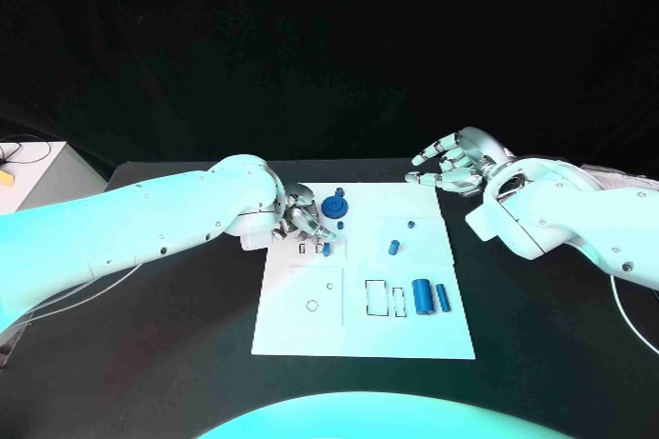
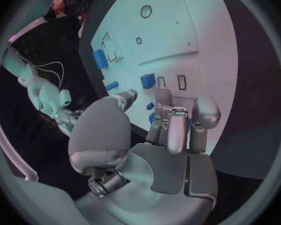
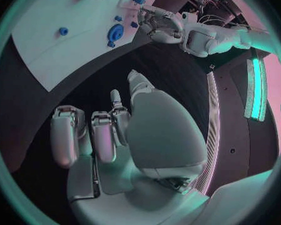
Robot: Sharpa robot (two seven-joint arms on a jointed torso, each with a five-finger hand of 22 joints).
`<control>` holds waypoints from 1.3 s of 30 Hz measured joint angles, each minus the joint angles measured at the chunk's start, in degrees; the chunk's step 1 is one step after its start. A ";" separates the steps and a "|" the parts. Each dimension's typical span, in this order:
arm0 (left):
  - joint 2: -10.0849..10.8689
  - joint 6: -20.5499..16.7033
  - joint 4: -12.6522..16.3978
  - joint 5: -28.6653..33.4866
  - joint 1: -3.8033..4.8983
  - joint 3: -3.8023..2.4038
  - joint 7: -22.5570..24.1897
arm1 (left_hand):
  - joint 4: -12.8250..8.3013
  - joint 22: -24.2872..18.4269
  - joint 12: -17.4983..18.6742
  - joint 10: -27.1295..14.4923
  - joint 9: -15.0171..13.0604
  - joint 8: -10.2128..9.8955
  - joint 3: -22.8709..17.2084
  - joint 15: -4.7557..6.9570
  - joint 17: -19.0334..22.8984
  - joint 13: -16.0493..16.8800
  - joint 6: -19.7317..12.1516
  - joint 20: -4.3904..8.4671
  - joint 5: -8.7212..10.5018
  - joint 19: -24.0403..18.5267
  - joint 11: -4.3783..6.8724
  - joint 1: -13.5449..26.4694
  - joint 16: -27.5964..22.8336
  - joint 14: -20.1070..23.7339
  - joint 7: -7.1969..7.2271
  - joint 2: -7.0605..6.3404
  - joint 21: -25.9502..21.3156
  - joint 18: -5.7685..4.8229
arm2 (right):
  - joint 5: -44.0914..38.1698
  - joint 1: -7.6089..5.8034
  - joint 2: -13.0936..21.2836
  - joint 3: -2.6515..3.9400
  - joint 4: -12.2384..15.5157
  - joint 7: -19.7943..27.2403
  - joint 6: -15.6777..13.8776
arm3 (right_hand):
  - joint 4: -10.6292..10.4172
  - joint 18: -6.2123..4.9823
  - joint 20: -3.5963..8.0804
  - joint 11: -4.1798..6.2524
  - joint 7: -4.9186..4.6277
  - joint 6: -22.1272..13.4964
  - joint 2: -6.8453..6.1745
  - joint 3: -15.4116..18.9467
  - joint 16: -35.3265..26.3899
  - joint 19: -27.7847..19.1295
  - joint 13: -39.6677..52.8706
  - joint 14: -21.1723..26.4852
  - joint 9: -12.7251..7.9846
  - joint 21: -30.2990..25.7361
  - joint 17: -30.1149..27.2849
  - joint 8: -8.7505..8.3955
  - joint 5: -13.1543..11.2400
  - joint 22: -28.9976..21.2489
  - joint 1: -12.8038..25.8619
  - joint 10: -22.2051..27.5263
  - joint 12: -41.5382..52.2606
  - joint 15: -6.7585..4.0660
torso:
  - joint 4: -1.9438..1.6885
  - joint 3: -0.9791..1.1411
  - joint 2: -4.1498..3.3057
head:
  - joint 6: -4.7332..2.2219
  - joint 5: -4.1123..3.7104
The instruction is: Assemble the parts on the task board
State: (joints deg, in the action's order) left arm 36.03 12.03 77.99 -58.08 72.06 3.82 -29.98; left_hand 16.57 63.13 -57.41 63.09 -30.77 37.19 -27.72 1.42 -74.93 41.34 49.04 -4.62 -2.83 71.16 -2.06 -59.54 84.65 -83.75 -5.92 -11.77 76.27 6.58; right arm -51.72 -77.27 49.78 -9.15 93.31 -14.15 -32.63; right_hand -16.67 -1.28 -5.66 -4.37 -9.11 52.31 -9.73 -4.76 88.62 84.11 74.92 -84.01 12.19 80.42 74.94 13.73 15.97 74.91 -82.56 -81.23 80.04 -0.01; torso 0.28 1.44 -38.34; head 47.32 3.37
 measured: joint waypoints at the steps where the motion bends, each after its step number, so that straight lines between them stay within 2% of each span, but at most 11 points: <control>1: -0.10 0.18 -0.07 -0.01 0.00 0.03 -0.02 | -0.13 0.07 0.00 0.00 0.00 0.00 0.14 0.00 0.00 0.06 0.00 0.00 0.00 0.00 0.00 0.00 0.00 0.00 0.00 0.00 0.00 0.00 | 0.00 0.00 -0.02 0.00 -0.03 -0.05 0.05 | 0.00 0.00 0.00 0.09 0.00 0.00 0.00 0.00 -0.10 0.00 0.00 0.00 0.00 0.00 0.00 0.00 0.00 0.00 0.00 0.09 0.00 0.00 | 0.00 -0.01 -0.01 | 0.05 -0.03; 8: -0.67 0.99 -0.46 -0.01 0.00 0.13 -0.11 | -0.13 0.20 -0.28 0.00 -0.26 0.00 0.46 0.00 0.00 0.35 0.00 0.21 0.00 0.20 0.00 0.00 0.22 0.00 0.00 0.00 0.22 0.00 | -0.02 0.00 -0.24 0.00 -0.22 -0.28 0.34 | 0.00 0.00 0.00 0.09 0.00 0.00 0.23 0.00 -0.10 0.00 0.00 0.00 0.00 0.00 0.00 0.00 0.00 0.00 0.23 0.09 -0.22 0.00 | -0.02 -0.04 -0.03 | 0.26 -0.13; 14: -1.07 1.56 -0.79 0.07 0.00 0.27 -0.13 | -0.29 0.29 -0.50 0.00 -0.49 0.23 0.61 0.00 0.01 0.48 0.00 0.00 0.00 0.41 0.00 0.00 0.22 0.00 0.00 0.00 0.22 0.01 | -0.10 -0.01 -0.38 0.00 -0.31 -0.44 0.57 | 0.00 0.01 0.00 0.09 0.00 0.00 0.11 0.00 -0.10 0.00 0.00 0.00 0.01 -0.33 -0.01 0.00 0.00 0.00 0.35 0.09 -0.22 0.00 | -0.02 0.02 -0.06 | 0.43 -0.15; 22: -1.31 2.40 -0.93 0.25 0.00 0.49 -0.15 | -0.61 0.47 -0.72 0.00 -1.10 0.23 0.93 0.00 0.01 0.79 0.00 0.00 0.00 0.41 0.00 -1.34 0.22 0.00 0.00 1.33 0.44 0.01 | -0.20 0.00 -0.59 0.00 -0.51 -0.64 0.86 | 0.00 0.01 0.00 0.10 0.00 0.00 0.00 0.00 -0.10 0.00 -0.01 0.00 0.00 -0.33 -0.01 0.00 0.00 0.04 0.46 0.09 -0.22 0.00 | -0.05 0.07 -0.05 | 0.69 -0.08; 32: -1.34 3.55 -0.99 0.52 0.00 0.58 -0.17 | -1.08 0.70 -0.95 0.00 -1.60 0.23 1.40 0.00 0.01 1.00 -0.41 0.00 0.00 0.40 0.00 -3.21 0.45 0.00 0.00 1.38 0.67 0.01 | -0.51 0.01 -0.81 0.00 -0.74 -0.87 1.22 | 0.00 0.01 0.00 0.10 0.00 0.00 0.00 0.00 -0.10 0.00 -0.01 0.00 0.01 -0.33 -0.02 0.00 0.00 0.04 0.46 0.09 -0.22 0.00 | -0.06 0.12 -0.06 | 0.85 0.01; 39: -1.54 3.86 -1.07 0.71 -0.01 0.61 -0.18 | -1.65 0.91 -0.95 0.00 -1.94 0.23 1.15 0.00 0.01 1.19 -0.41 0.00 0.00 0.40 0.00 -4.66 0.45 0.00 0.00 2.33 0.67 0.01 | -0.69 0.02 -0.88 -0.01 -0.79 -1.01 1.41 | 0.00 0.01 0.00 0.10 0.00 0.00 0.00 0.00 -0.10 0.00 -0.01 0.00 -0.04 -0.33 -0.02 0.00 0.00 0.03 0.45 0.09 -0.22 0.00 | -0.03 0.10 -0.08 | 0.96 -0.08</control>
State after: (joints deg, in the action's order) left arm 34.50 15.89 76.92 -57.37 72.06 4.43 -30.15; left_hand 14.92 64.04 -58.36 63.08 -32.72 37.42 -26.57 1.42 -74.92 42.53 48.62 -4.62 -2.83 71.56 -2.06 -64.20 85.10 -83.74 -5.92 -9.45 76.94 6.59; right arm -52.41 -77.26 48.90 -9.16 92.53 -15.15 -31.22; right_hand -16.67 -1.27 -5.66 -4.27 -9.10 52.31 -9.72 -4.76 88.52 84.10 74.91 -84.01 12.15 80.09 74.92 13.73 15.97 74.94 -82.10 -81.14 79.82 -0.01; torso 0.25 1.55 -38.42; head 48.28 3.28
